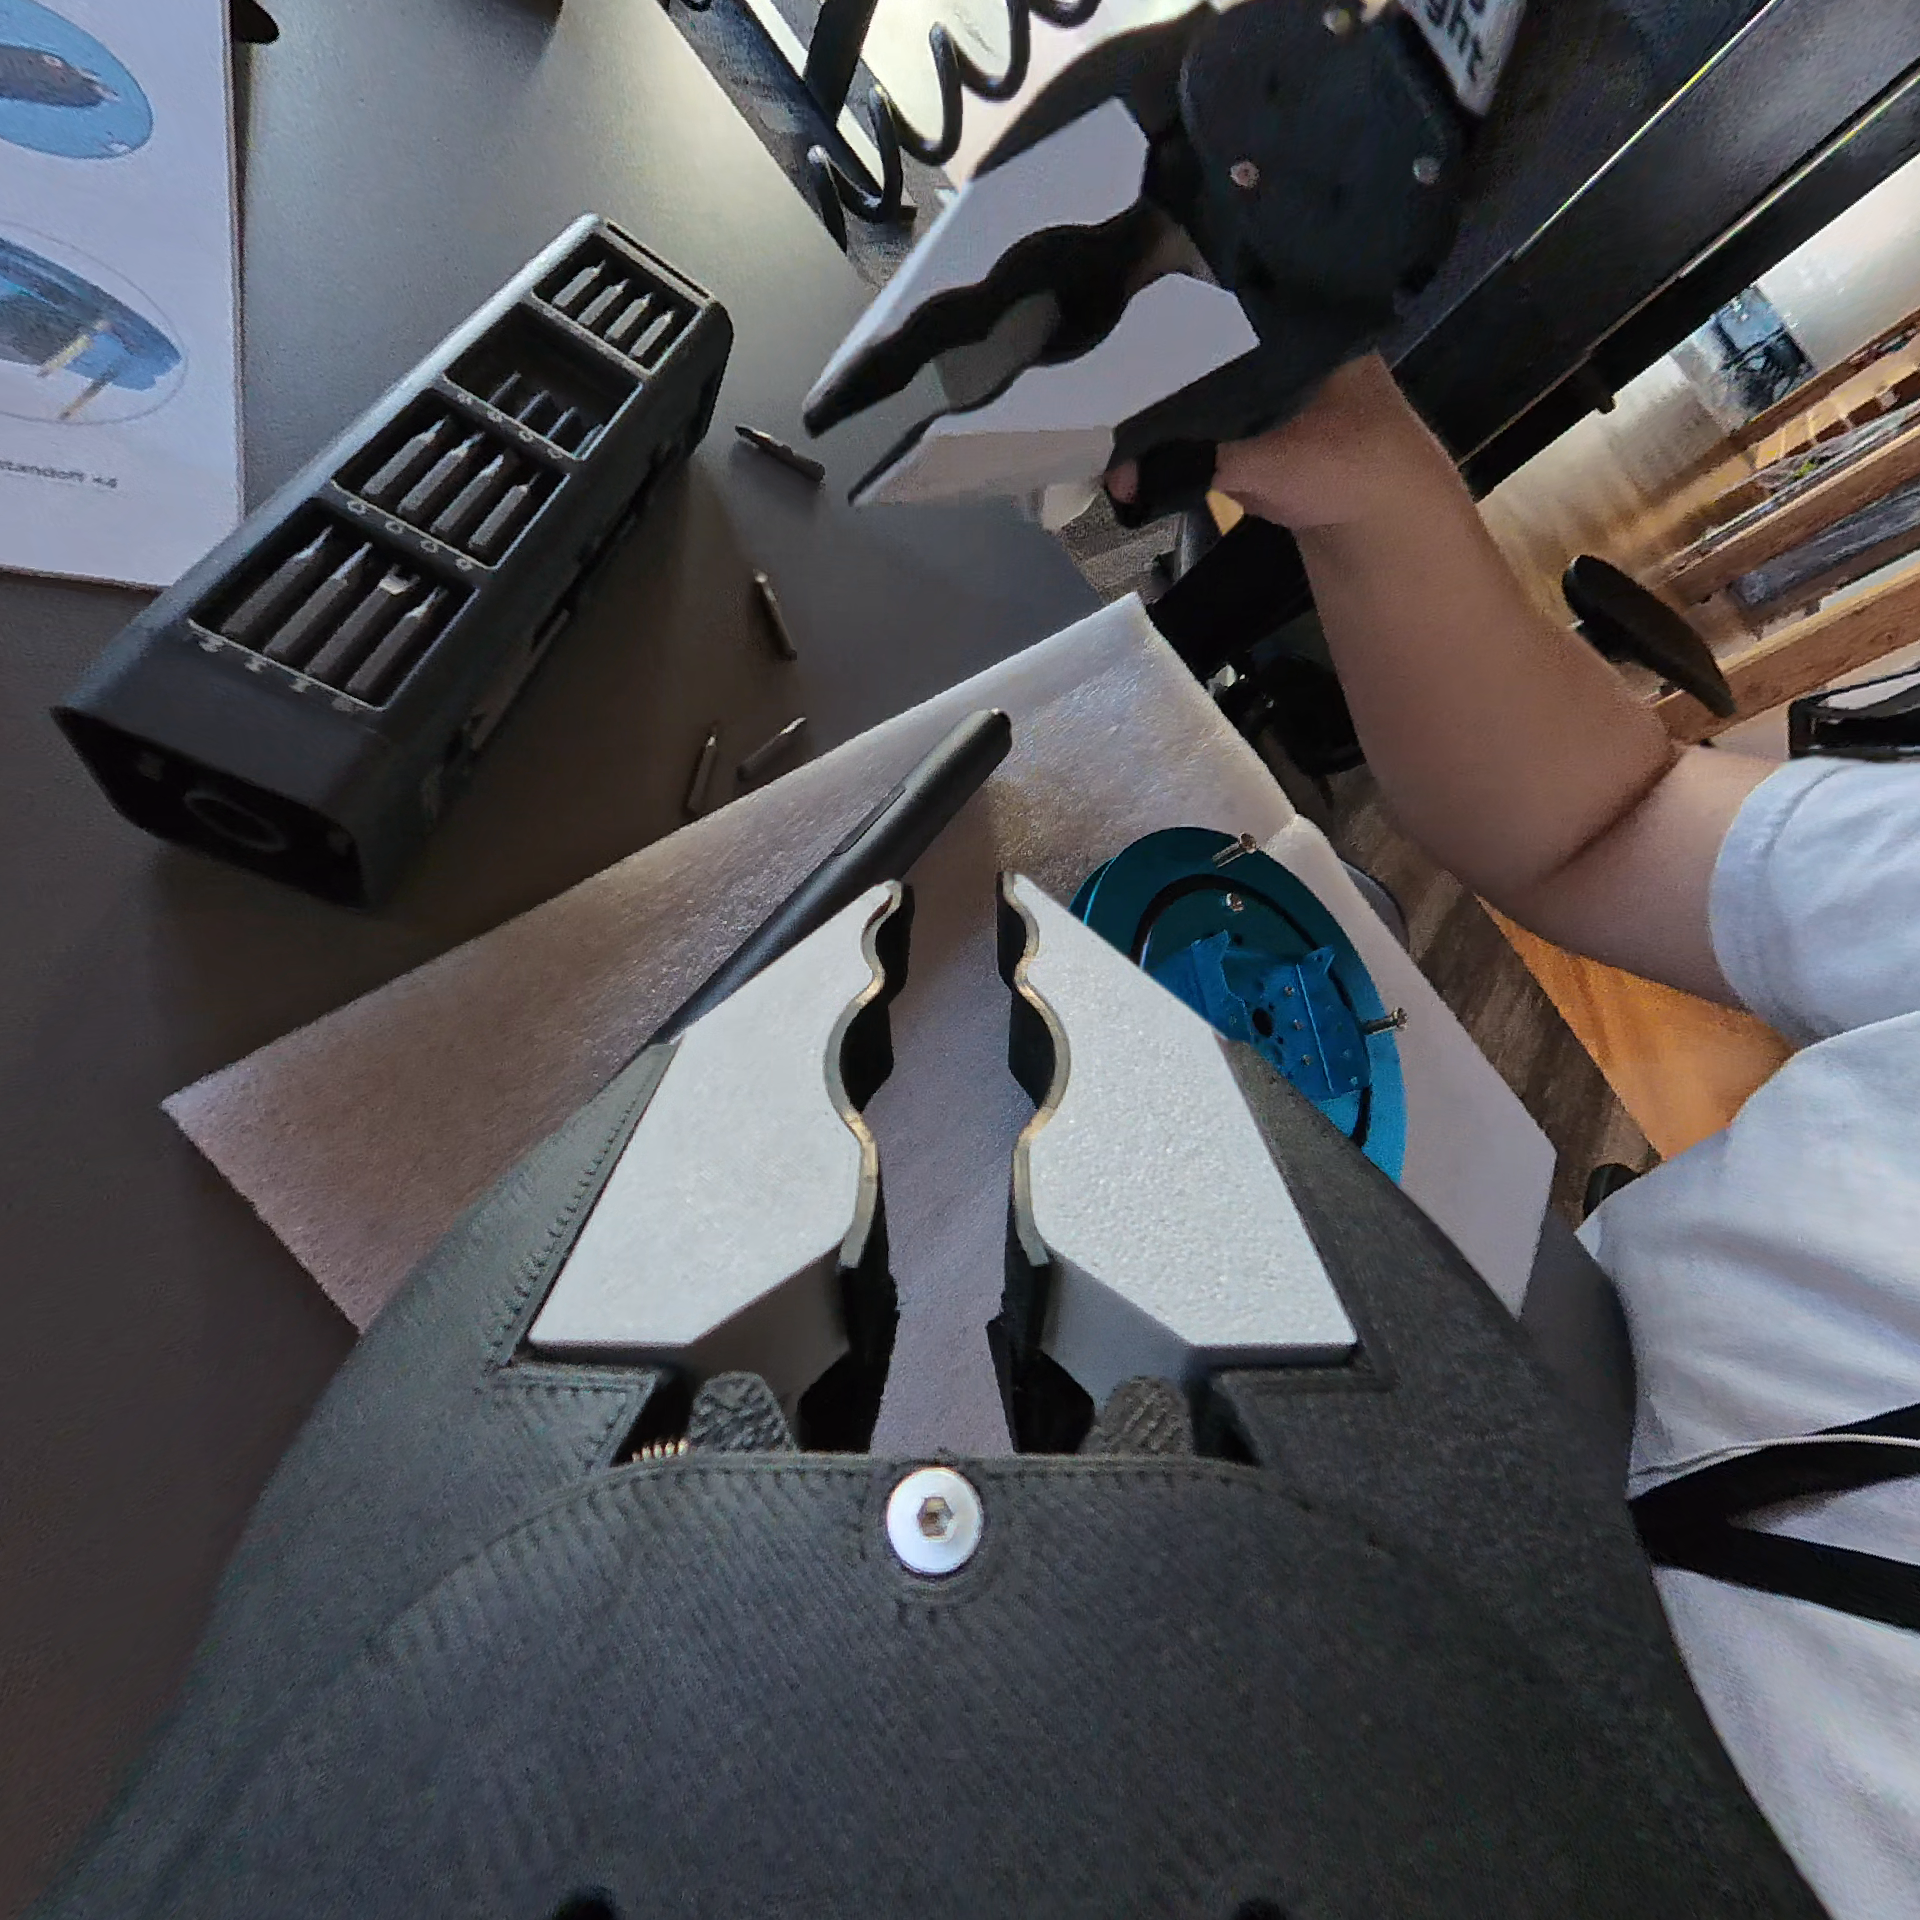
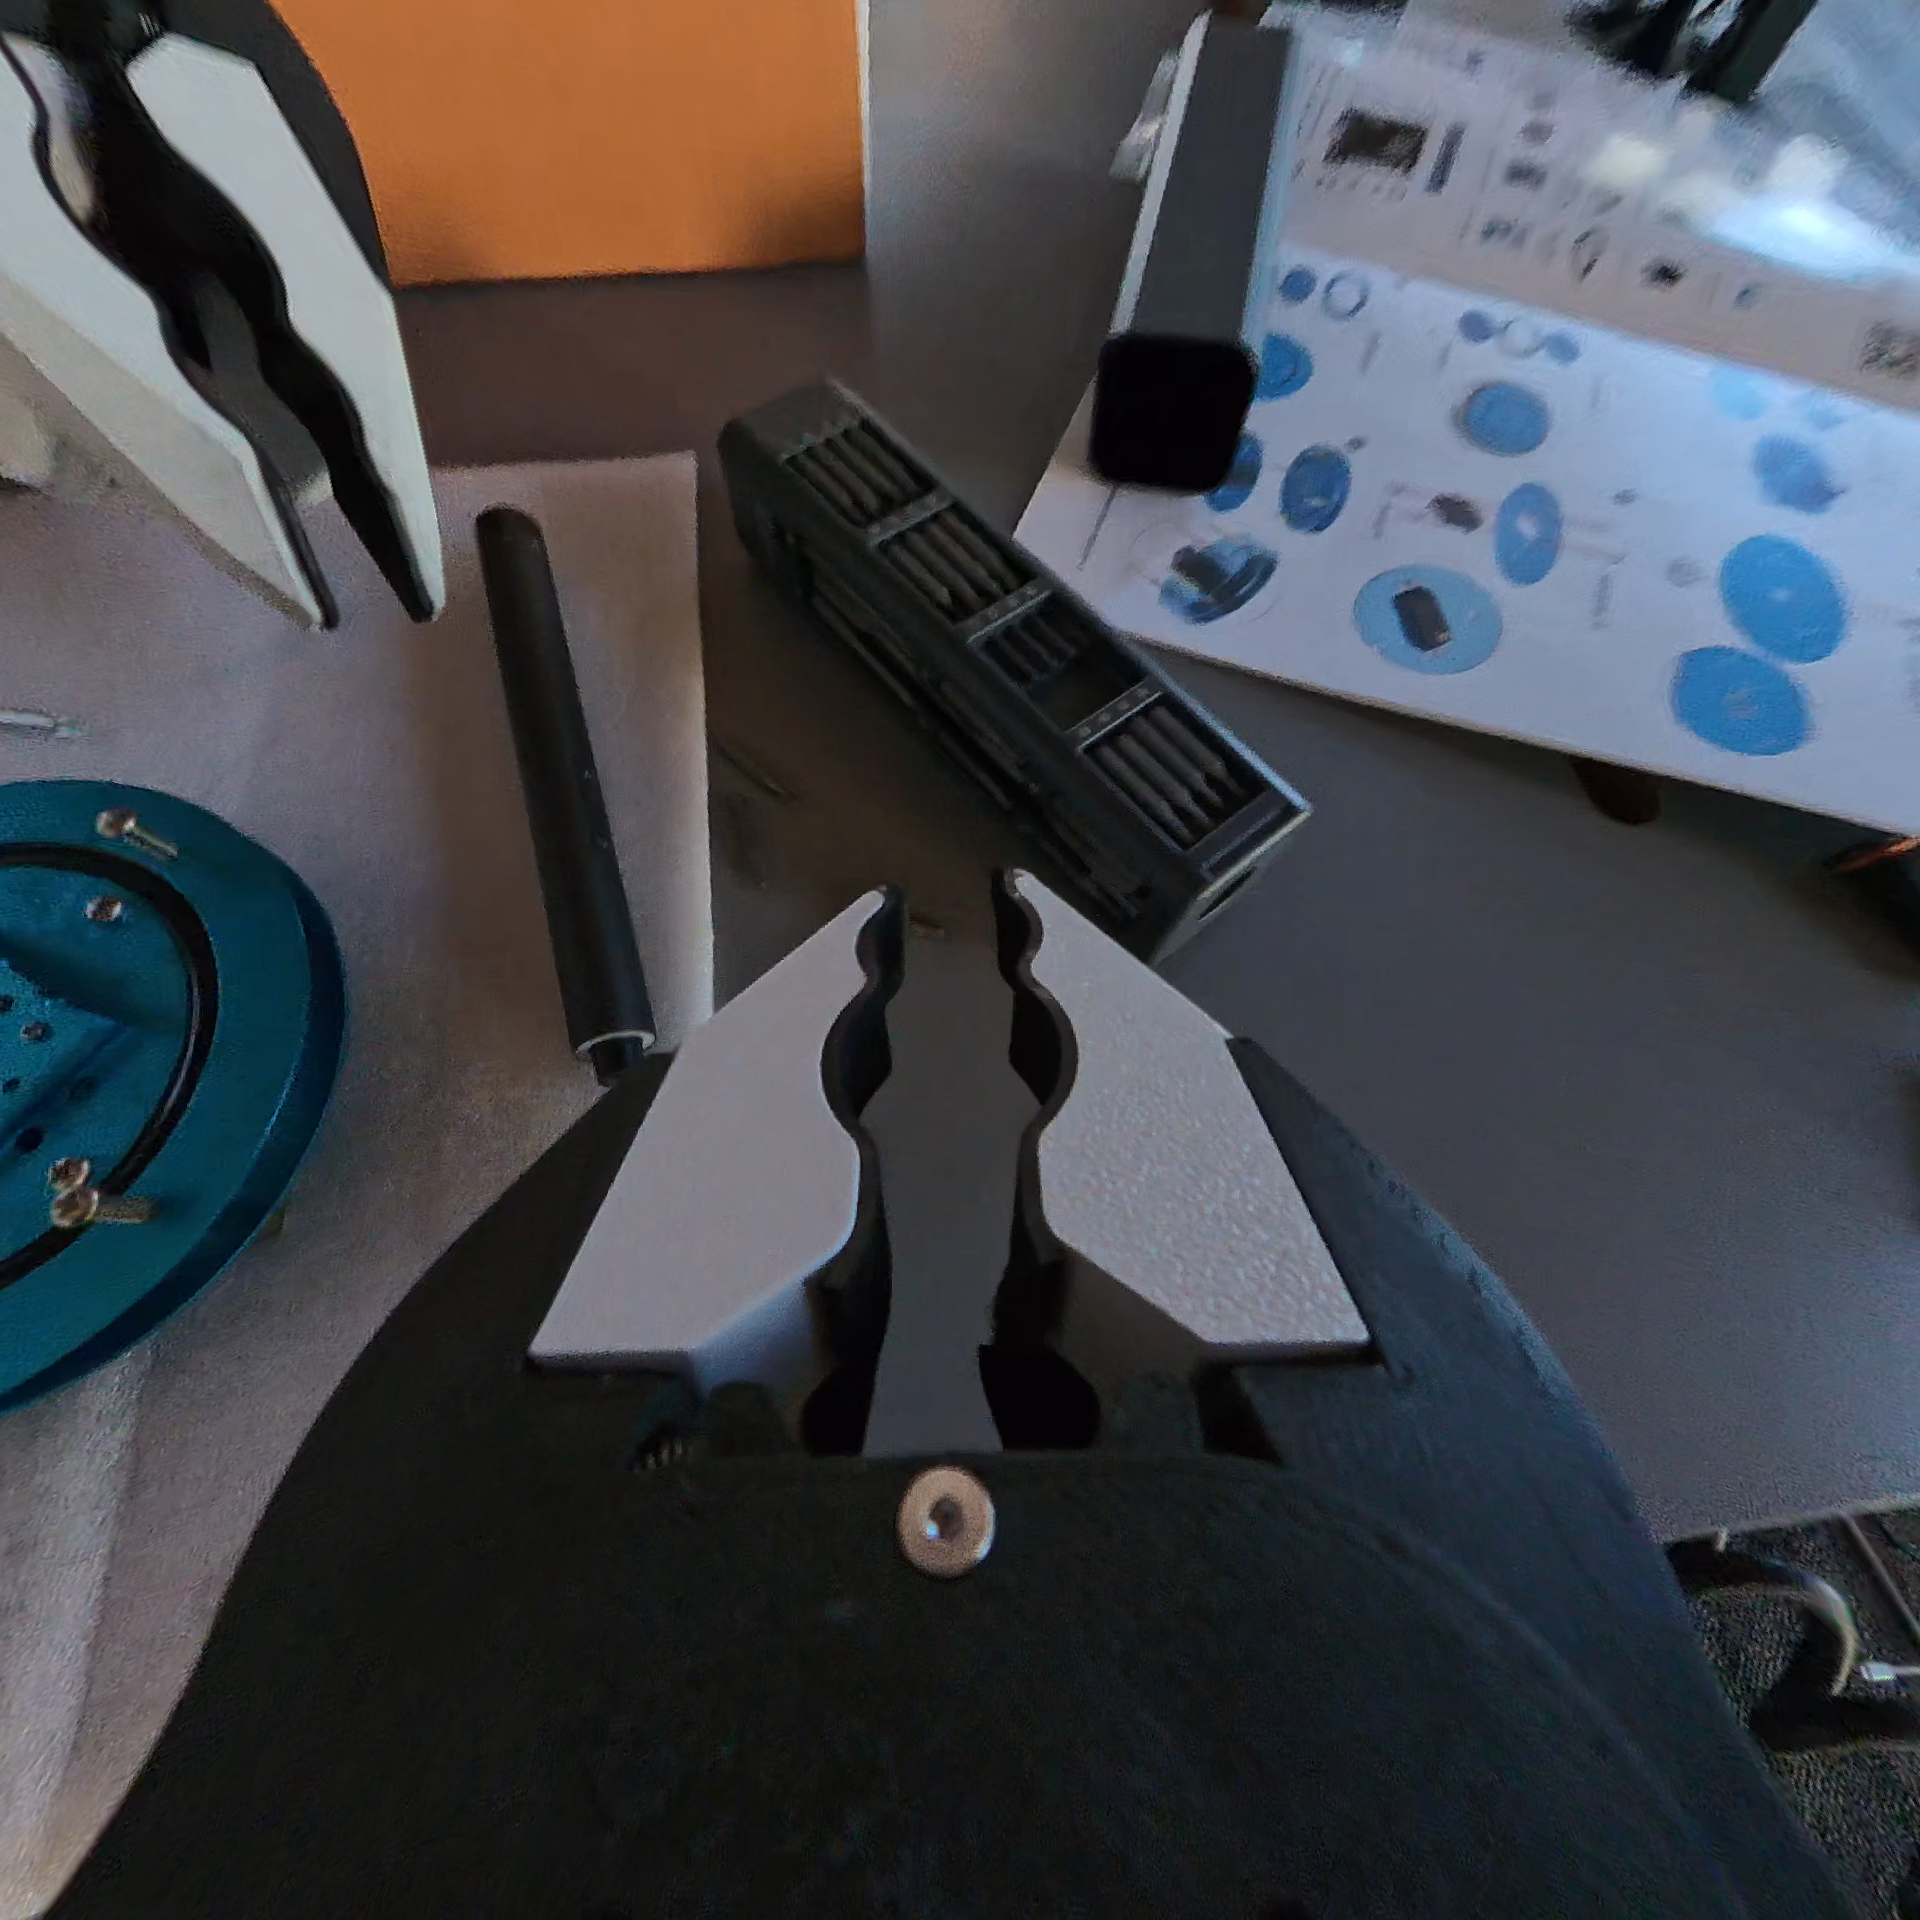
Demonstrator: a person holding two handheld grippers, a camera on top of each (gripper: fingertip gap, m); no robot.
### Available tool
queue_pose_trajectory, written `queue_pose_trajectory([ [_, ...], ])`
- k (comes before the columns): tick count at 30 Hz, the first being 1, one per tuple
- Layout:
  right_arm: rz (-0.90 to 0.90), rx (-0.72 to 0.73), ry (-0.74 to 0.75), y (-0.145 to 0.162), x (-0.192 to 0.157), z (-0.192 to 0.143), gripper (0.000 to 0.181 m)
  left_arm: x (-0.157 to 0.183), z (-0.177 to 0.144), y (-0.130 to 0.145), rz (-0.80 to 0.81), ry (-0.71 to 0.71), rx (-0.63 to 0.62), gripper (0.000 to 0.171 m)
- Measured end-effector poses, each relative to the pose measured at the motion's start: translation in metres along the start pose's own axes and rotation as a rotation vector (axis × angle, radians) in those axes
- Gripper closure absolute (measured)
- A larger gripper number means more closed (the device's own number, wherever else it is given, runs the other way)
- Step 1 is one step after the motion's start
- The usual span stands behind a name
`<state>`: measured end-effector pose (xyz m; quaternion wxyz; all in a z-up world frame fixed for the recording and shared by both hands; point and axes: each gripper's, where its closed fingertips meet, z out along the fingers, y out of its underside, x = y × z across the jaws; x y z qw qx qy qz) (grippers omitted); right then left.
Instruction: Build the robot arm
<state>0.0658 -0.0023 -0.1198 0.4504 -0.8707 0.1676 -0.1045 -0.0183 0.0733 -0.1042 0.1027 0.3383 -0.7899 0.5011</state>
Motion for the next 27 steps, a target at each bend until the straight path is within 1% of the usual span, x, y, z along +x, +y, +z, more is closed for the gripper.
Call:
queue_pose_trajectory([
  [1,-0.013,-0.044,-0.029,0.006,-0.003,0.005,0.161,0.0,0.0,0.001,0.004,0.0,-0.005,0.156],
  [3,-0.126,-0.073,-0.1,0.011,-0.015,0.014,0.159,0.001,-0.001,0.002,0.014,0.007,-0.004,0.156],
  [5,-0.219,-0.132,-0.074,0.02,-0.008,0.02,0.161,0.003,-0.002,0.002,0.026,0.014,-0.007,0.156],
  [6,-0.235,-0.167,-0.116,0.026,-0.011,0.021,0.16,0.004,-0.002,0.003,0.031,0.018,-0.01,0.156],
  [8,-0.223,-0.166,-0.21,0.028,-0.017,0.019,0.163,0.005,-0.002,0.004,0.041,0.021,-0.02,0.156],
  [9,-0.209,-0.154,-0.235,0.027,-0.017,0.018,0.164,0.005,-0.002,0.005,0.045,0.021,-0.023,0.156],
  [11,-0.189,-0.166,-0.24,0.03,-0.008,0.02,0.164,0.007,-0.002,0.005,0.05,0.024,-0.025,0.156],
  [13,-0.139,-0.174,-0.304,0.032,-0.009,0.022,0.164,0.008,-0.002,0.005,0.051,0.032,-0.024,0.156],
  [15,-0.081,-0.19,-0.404,0.033,-0.018,0.02,0.176,0.008,-0.001,0.006,0.057,0.031,-0.029,0.156],
  [16,-0.061,-0.195,-0.419,0.033,-0.02,0.02,0.178,0.007,0.0,0.006,0.06,0.029,-0.031,0.156],
  [18,-0.067,-0.205,-0.406,0.033,-0.02,0.02,0.179,0.005,0.0,0.005,0.067,0.021,-0.023,0.156],
  [20,-0.129,-0.194,-0.353,0.032,-0.022,0.019,0.181,0.002,-0.001,0.002,0.076,0.014,-0.008,0.156],
  [22,-0.167,-0.129,-0.306,0.02,-0.029,0.014,0.181,0.001,-0.002,-0.003,0.076,0.016,0.015,0.156],
  [25,-0.266,-0.06,-0.185,0.004,-0.037,0.005,0.181,0.003,-0.004,-0.008,0.063,0.04,0.05,0.154],
  [26,-0.3,-0.064,-0.118,0.004,-0.031,0.004,0.181,0.002,-0.004,-0.008,0.061,0.039,0.052,0.154],
  [27,-0.288,-0.08,-0.065,0.007,-0.021,0.003,0.181,0.001,-0.003,-0.006,0.061,0.031,0.049,0.154],
])
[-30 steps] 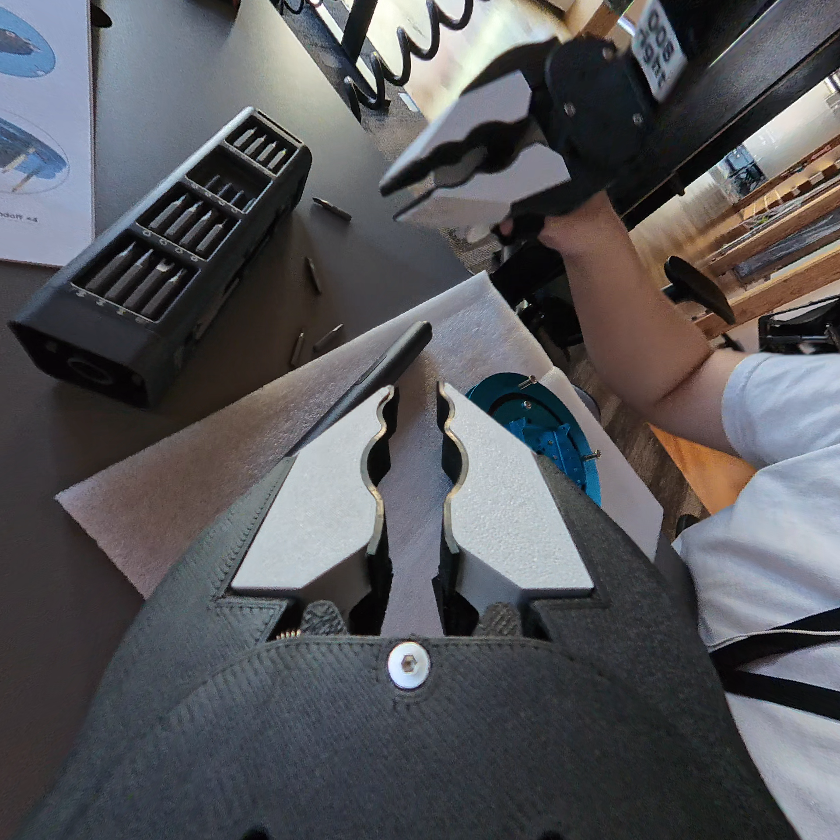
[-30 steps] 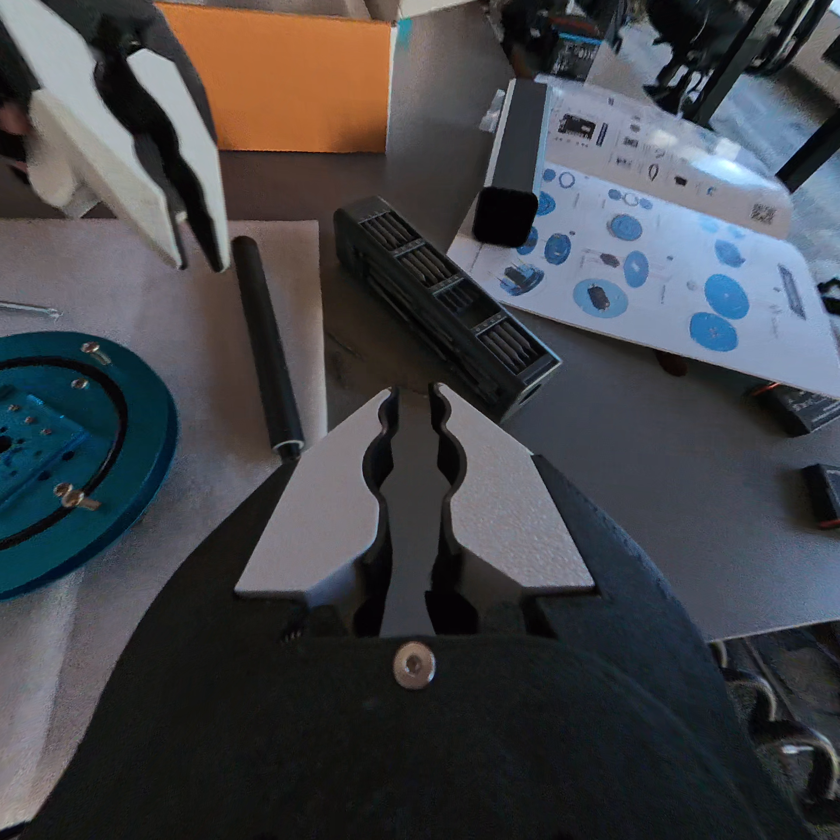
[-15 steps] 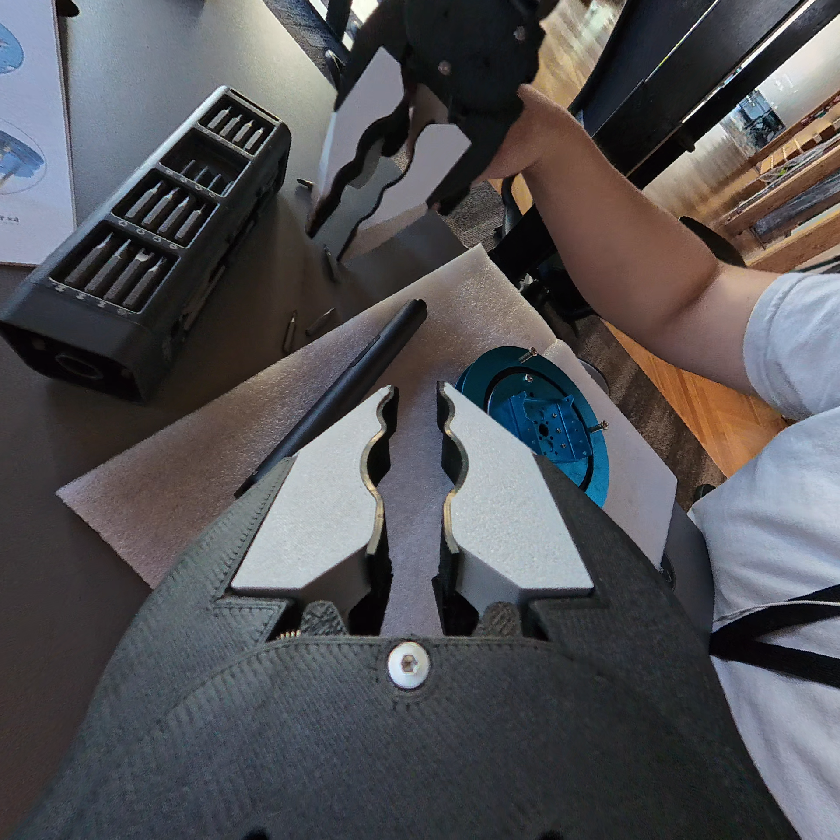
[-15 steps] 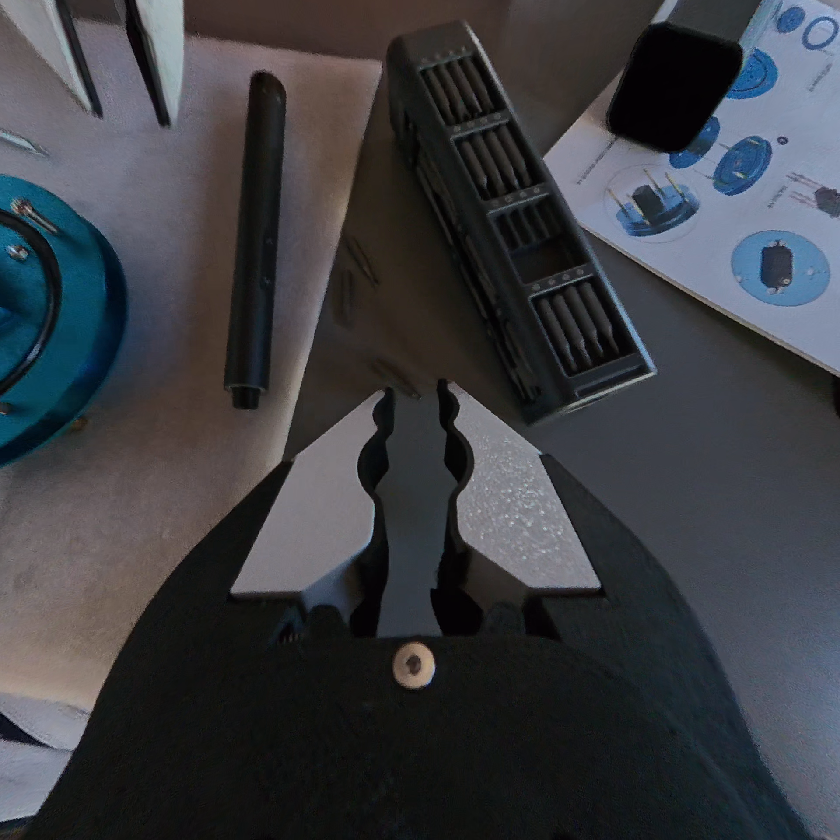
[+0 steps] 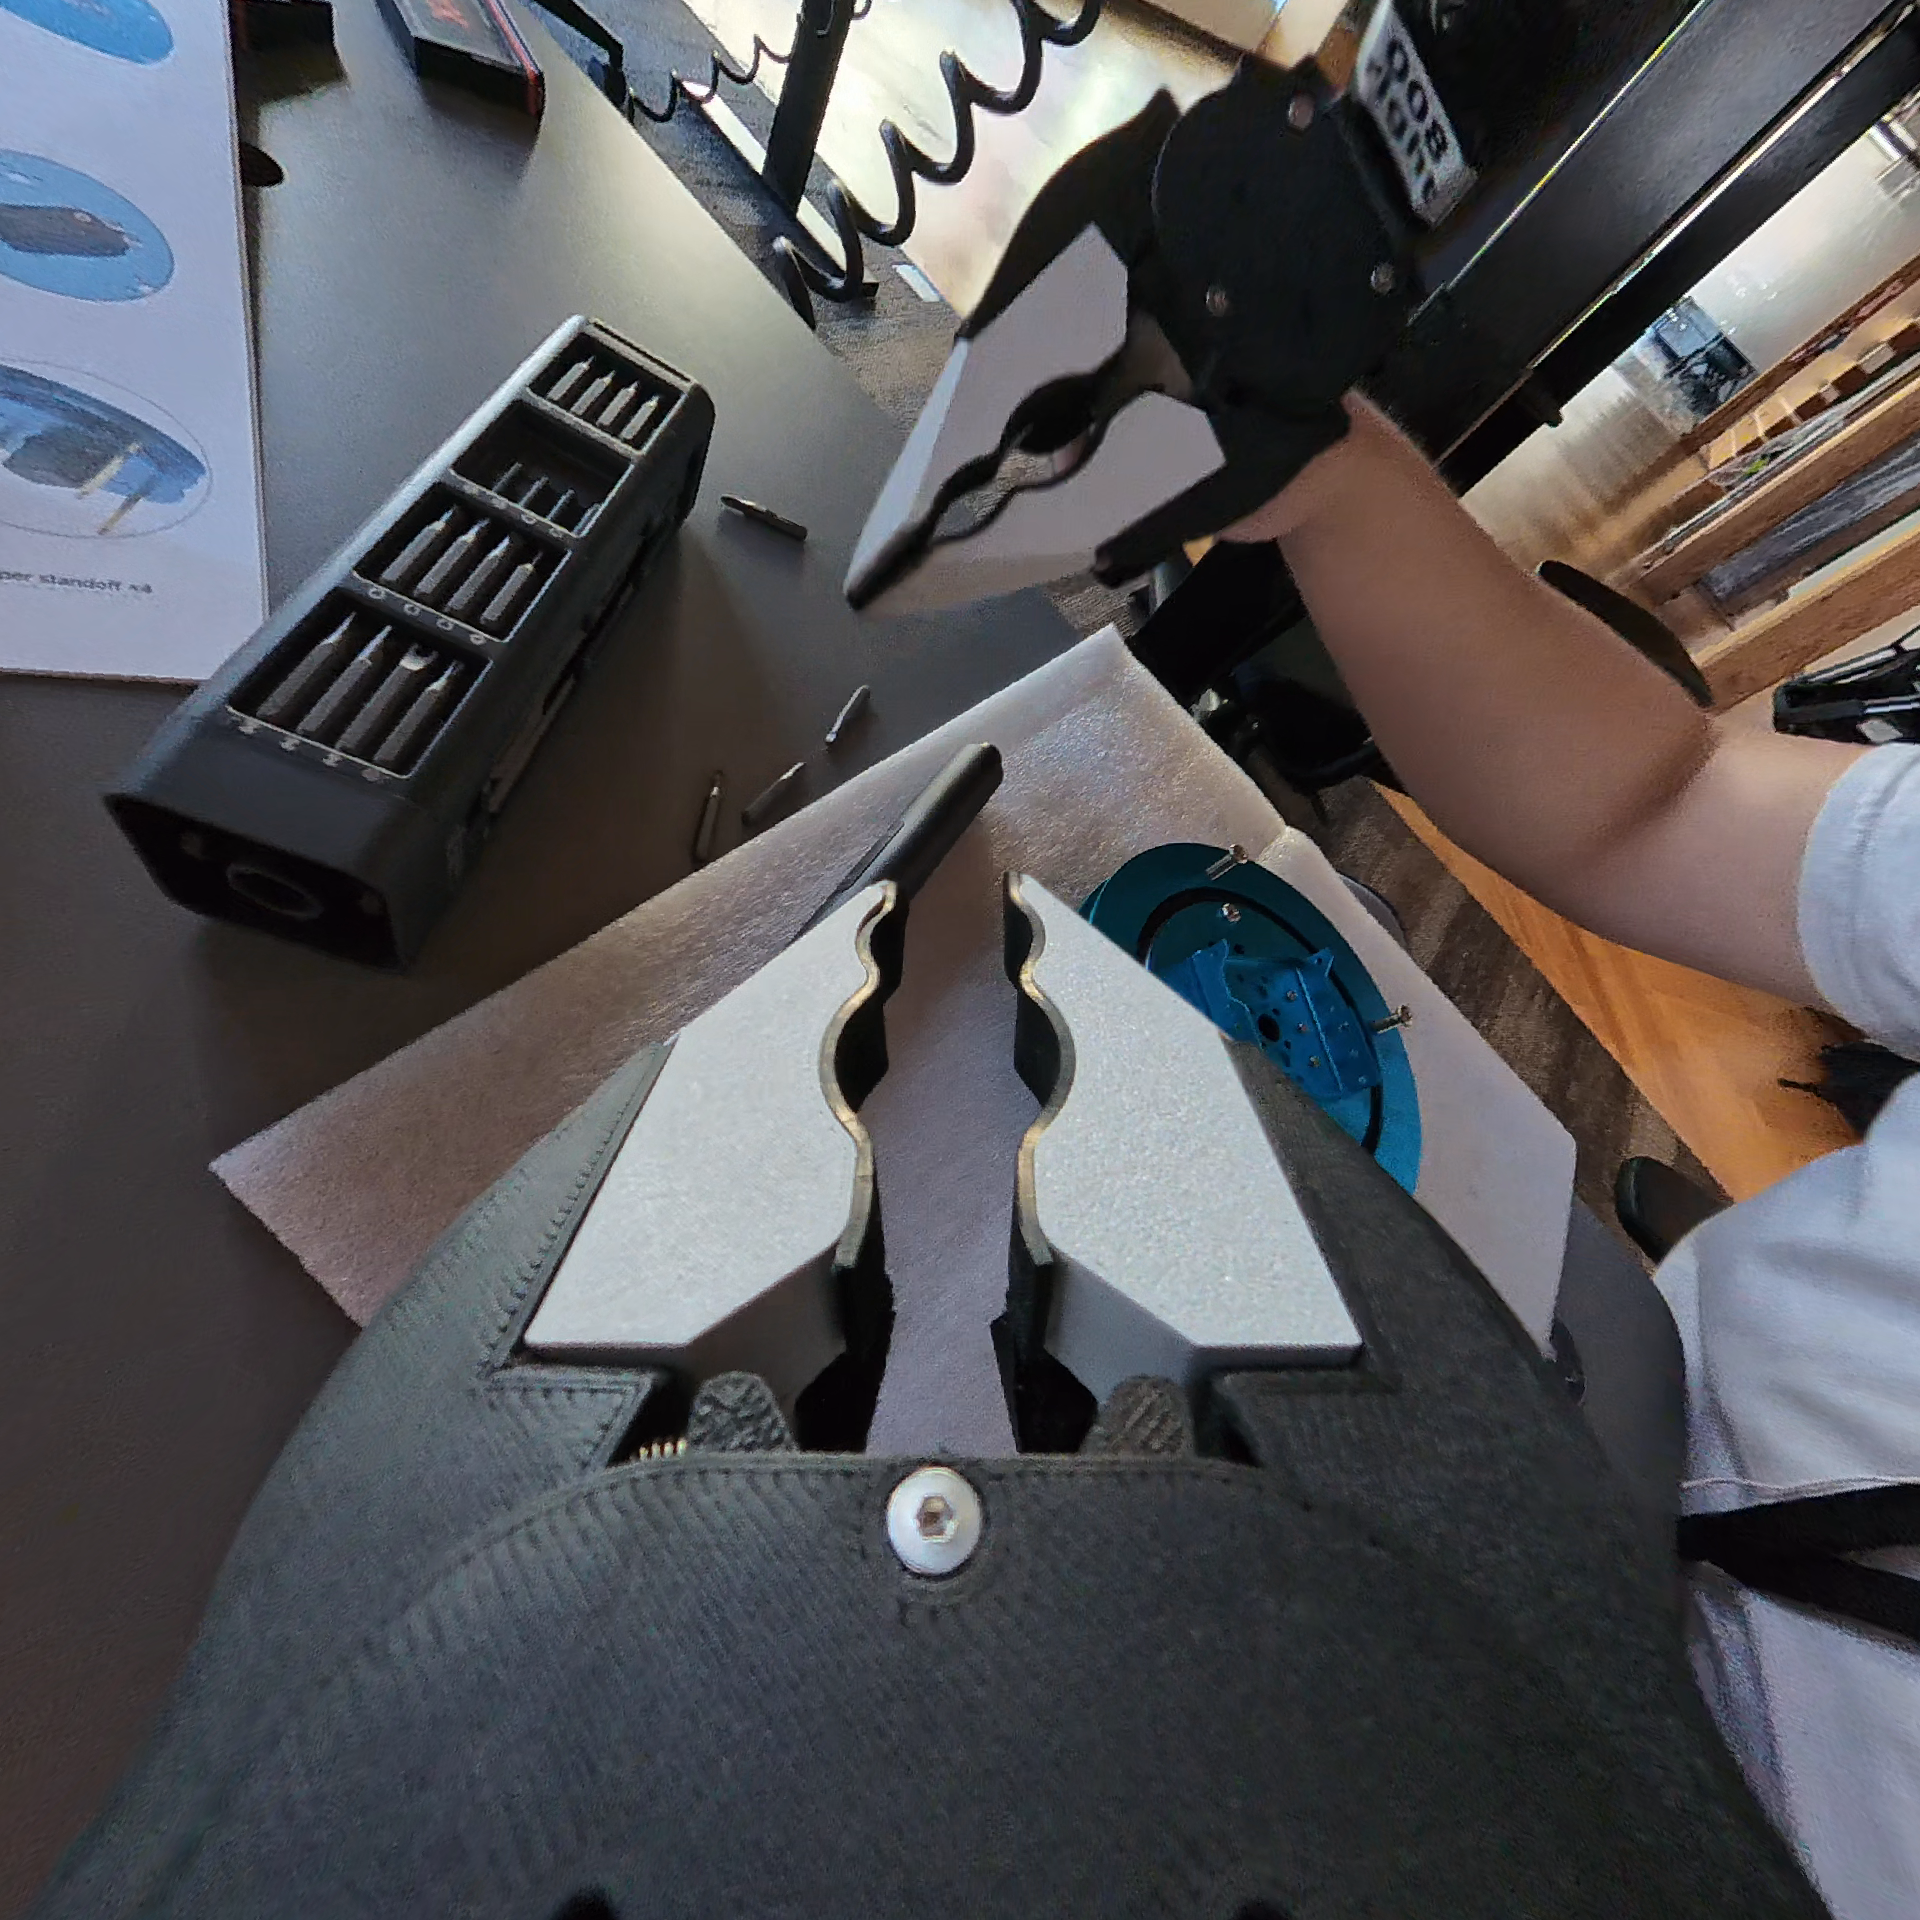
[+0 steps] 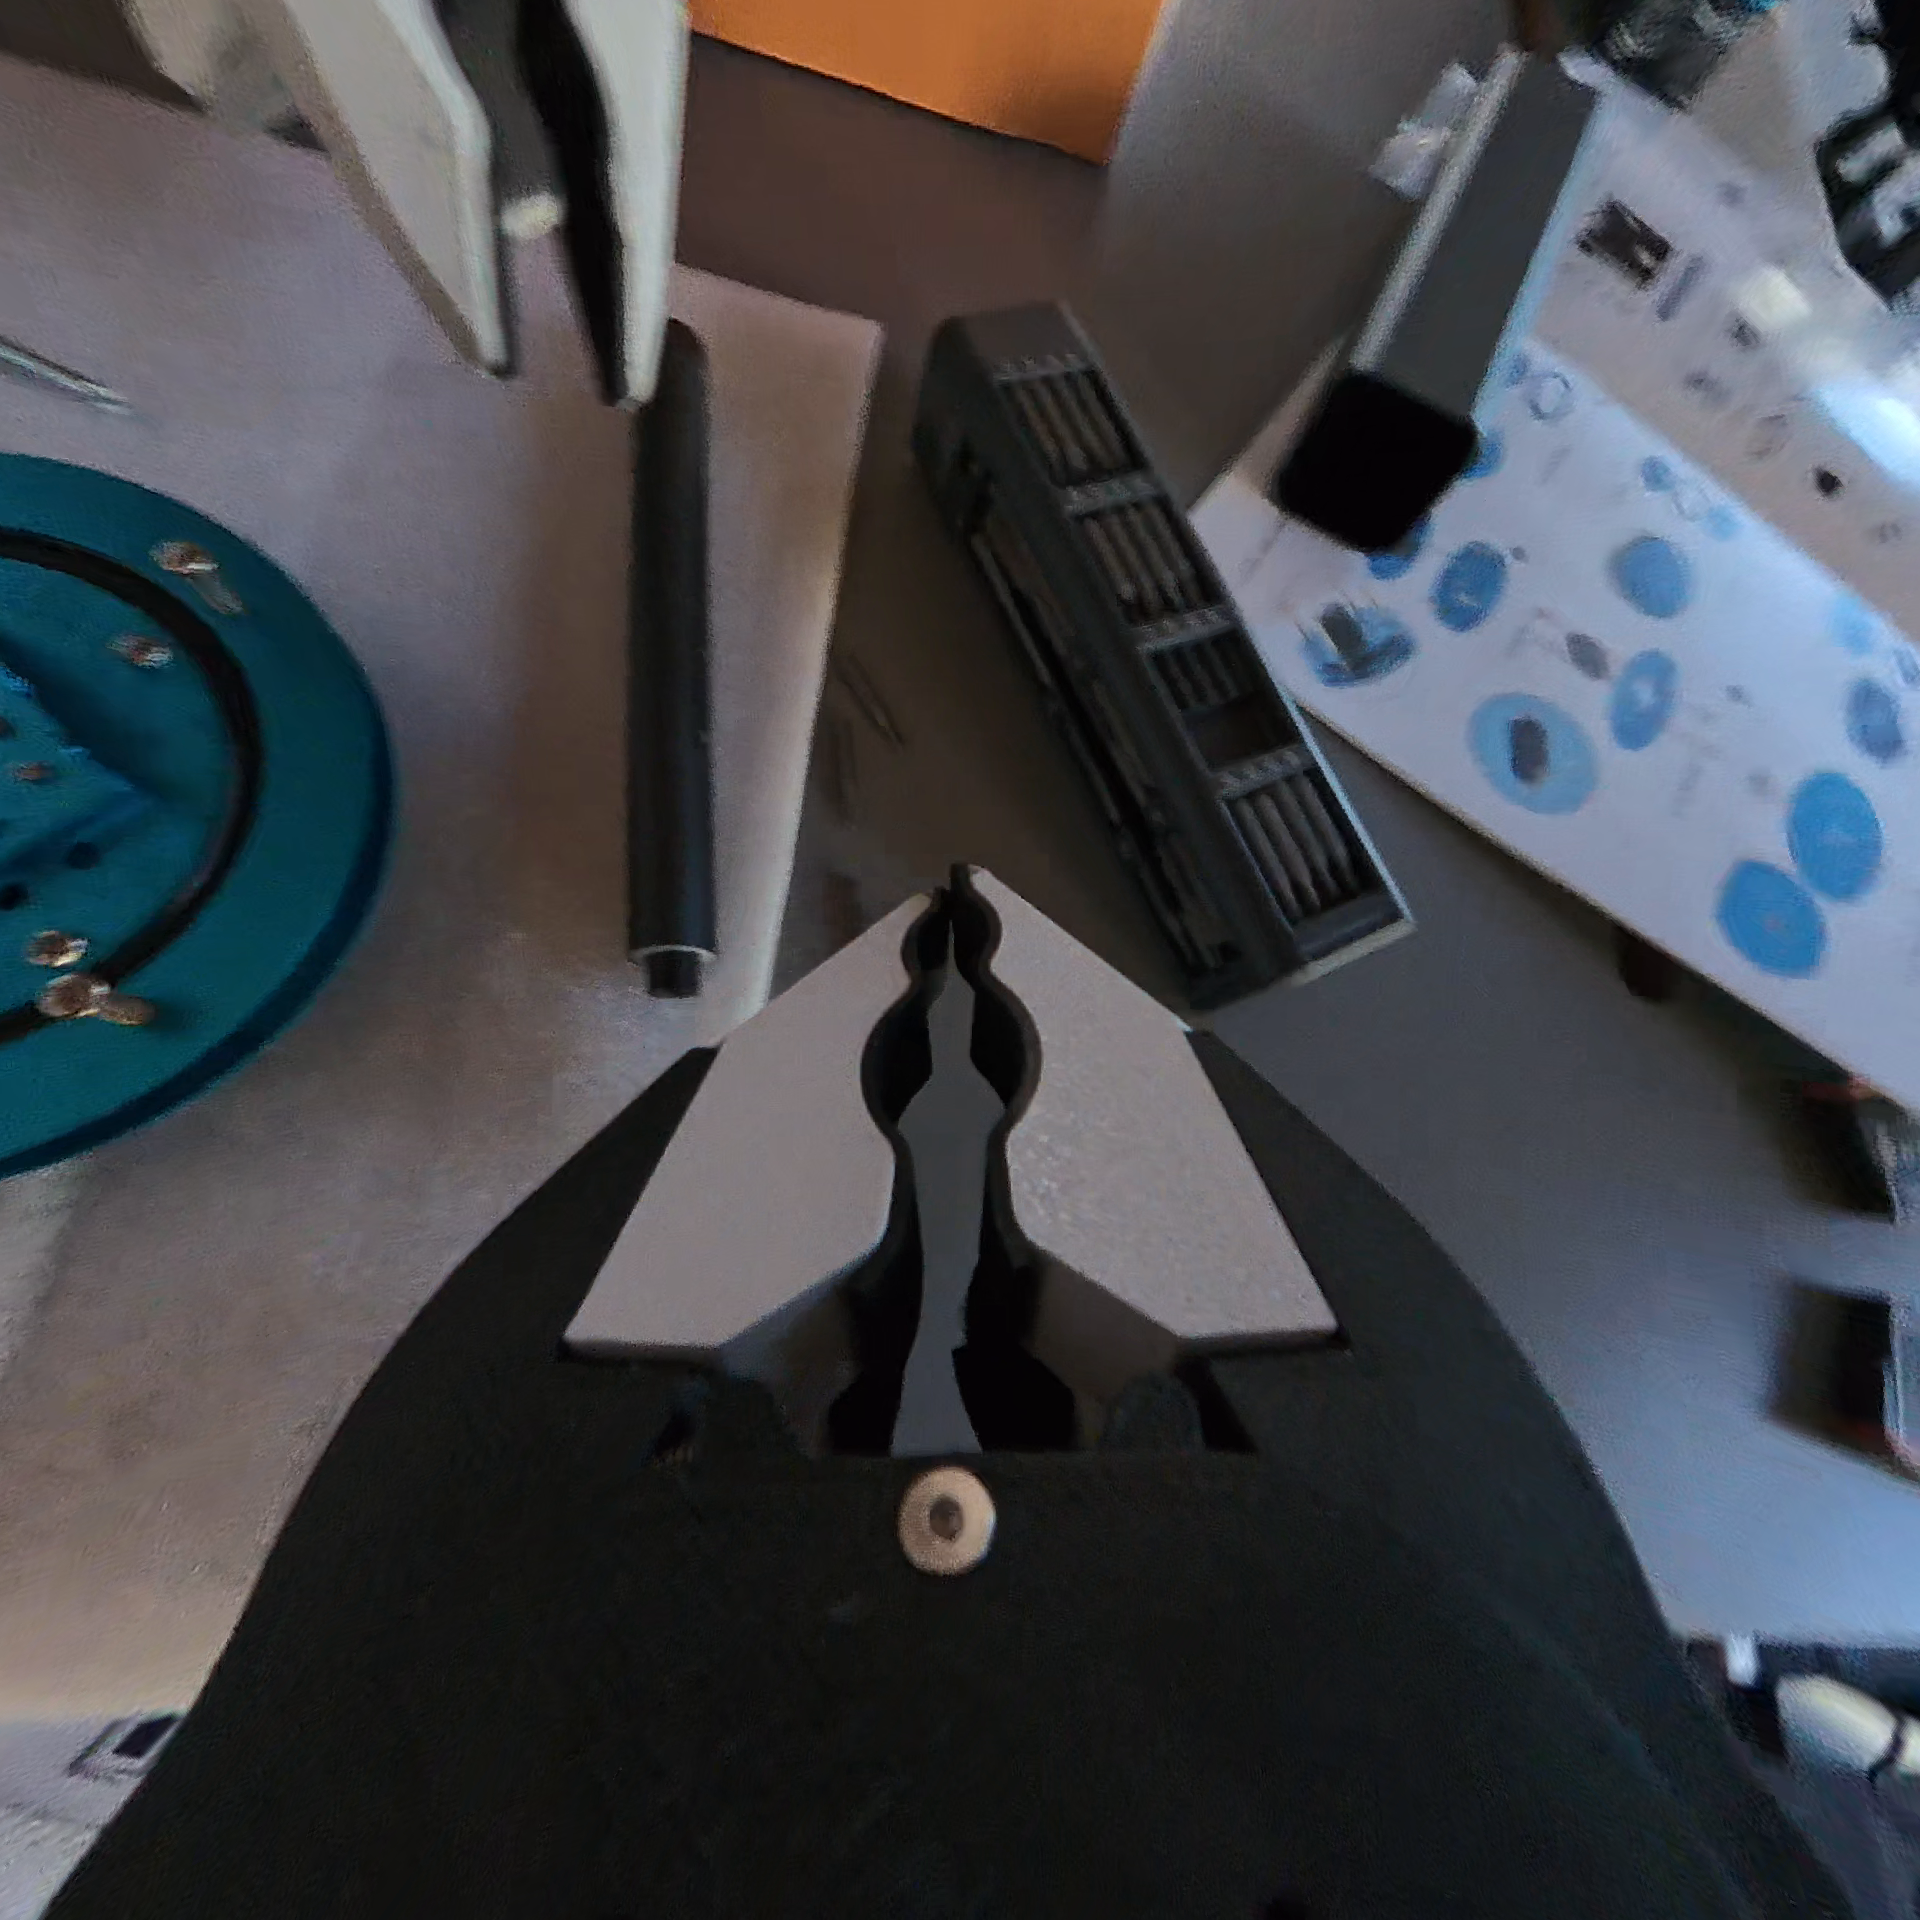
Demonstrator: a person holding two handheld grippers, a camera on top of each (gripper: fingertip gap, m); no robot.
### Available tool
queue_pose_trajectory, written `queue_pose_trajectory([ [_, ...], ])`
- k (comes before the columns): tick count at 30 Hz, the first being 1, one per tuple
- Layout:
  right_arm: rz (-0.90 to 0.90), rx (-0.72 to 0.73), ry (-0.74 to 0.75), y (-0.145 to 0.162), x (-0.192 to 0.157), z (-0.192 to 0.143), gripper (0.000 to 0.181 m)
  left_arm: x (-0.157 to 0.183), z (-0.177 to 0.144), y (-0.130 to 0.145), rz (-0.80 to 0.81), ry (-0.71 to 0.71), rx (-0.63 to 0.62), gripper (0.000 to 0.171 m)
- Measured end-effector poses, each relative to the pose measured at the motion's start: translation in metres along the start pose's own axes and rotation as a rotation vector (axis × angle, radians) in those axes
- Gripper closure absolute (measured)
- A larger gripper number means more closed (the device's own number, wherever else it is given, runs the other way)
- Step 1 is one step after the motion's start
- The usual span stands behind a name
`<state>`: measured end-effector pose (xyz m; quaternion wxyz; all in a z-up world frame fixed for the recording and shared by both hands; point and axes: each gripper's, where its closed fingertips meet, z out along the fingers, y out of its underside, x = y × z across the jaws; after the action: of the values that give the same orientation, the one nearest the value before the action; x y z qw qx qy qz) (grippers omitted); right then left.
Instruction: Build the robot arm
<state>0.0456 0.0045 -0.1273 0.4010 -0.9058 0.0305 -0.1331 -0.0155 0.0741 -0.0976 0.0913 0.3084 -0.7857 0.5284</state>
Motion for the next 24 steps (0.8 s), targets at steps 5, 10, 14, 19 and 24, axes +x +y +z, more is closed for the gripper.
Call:
queue_pose_trajectory([
  [5,0.234,-0.003,-0.158,0.008,-0.013,-0.004,0.175,-0.003,0.001,0.006,0.029,-0.031,-0.03,0.154],
  [10,0.166,-0.215,-0.129,0.026,-0.014,0.01,0.161,-0.003,0.004,0.011,0.071,-0.054,-0.068,0.154],
  [14,0.157,-0.356,-0.184,0.029,-0.019,0.014,0.177,-0.002,0.007,0.015,0.095,-0.06,-0.09,0.154],
  [19,0.13,-0.456,-0.196,0.029,-0.02,0.014,0.178,0.001,0.006,0.013,0.09,-0.039,-0.077,0.154],
  [24,0.219,-0.139,-0.038,-0.012,-0.021,0.002,0.179,0.009,-0.001,-0.004,0.032,0.05,0.048,0.145],
])
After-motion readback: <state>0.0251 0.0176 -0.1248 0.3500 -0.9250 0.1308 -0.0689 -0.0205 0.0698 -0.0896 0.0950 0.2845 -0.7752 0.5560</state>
